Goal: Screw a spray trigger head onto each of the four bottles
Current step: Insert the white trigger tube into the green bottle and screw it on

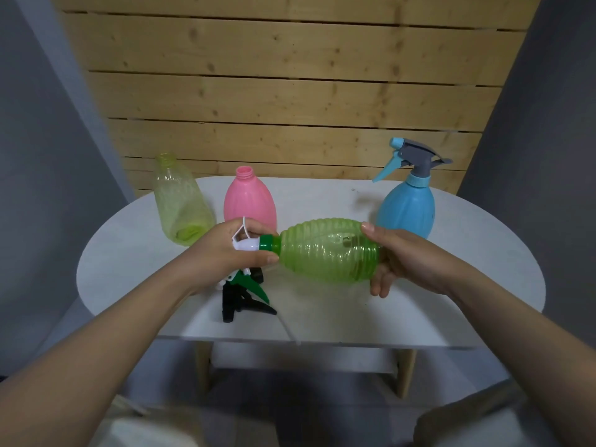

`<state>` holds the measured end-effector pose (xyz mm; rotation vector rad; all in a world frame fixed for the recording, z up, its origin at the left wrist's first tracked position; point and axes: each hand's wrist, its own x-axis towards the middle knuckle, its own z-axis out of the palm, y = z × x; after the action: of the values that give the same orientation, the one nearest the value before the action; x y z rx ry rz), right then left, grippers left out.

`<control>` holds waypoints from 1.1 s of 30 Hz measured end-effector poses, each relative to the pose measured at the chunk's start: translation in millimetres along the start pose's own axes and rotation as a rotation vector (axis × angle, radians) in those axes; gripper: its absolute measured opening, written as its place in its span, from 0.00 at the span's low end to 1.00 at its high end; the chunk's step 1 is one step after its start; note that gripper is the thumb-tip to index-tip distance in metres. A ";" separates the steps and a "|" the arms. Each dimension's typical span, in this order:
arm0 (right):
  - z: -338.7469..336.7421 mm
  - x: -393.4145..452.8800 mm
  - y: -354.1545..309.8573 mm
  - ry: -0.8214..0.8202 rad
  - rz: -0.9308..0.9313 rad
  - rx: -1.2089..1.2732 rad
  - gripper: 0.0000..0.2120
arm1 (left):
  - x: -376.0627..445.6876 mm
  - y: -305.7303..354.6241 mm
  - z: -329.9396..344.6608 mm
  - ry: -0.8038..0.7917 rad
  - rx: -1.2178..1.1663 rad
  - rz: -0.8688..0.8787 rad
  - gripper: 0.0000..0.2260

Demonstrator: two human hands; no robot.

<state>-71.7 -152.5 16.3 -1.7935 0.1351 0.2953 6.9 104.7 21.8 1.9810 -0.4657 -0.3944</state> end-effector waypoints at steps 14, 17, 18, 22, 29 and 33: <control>-6.5 3.9 6.7 0.023 -0.166 0.015 0.33 | 3.5 1.1 3.8 0.049 -0.031 -0.053 0.15; -5.7 2.5 3.0 0.042 -0.155 -0.007 0.26 | 1.8 0.8 3.3 0.023 -0.025 -0.018 0.14; -3.9 1.0 0.4 0.059 -0.135 -0.033 0.25 | 1.4 0.4 3.6 0.009 -0.016 0.000 0.13; -0.5 -0.5 -1.5 0.098 -0.019 -0.190 0.32 | 0.3 -0.4 4.4 -0.025 0.043 0.022 0.13; -5.1 -1.5 -0.3 0.049 -0.178 -0.064 0.33 | 6.5 -2.8 6.8 0.025 0.018 -0.054 0.13; -4.0 -1.4 -3.0 0.049 -0.158 -0.046 0.27 | 4.8 -0.6 7.3 -0.011 0.008 -0.023 0.13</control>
<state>-71.8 -155.7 20.3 -1.8457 0.0216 0.1425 7.7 97.0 17.8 1.9946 -0.4527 -0.4188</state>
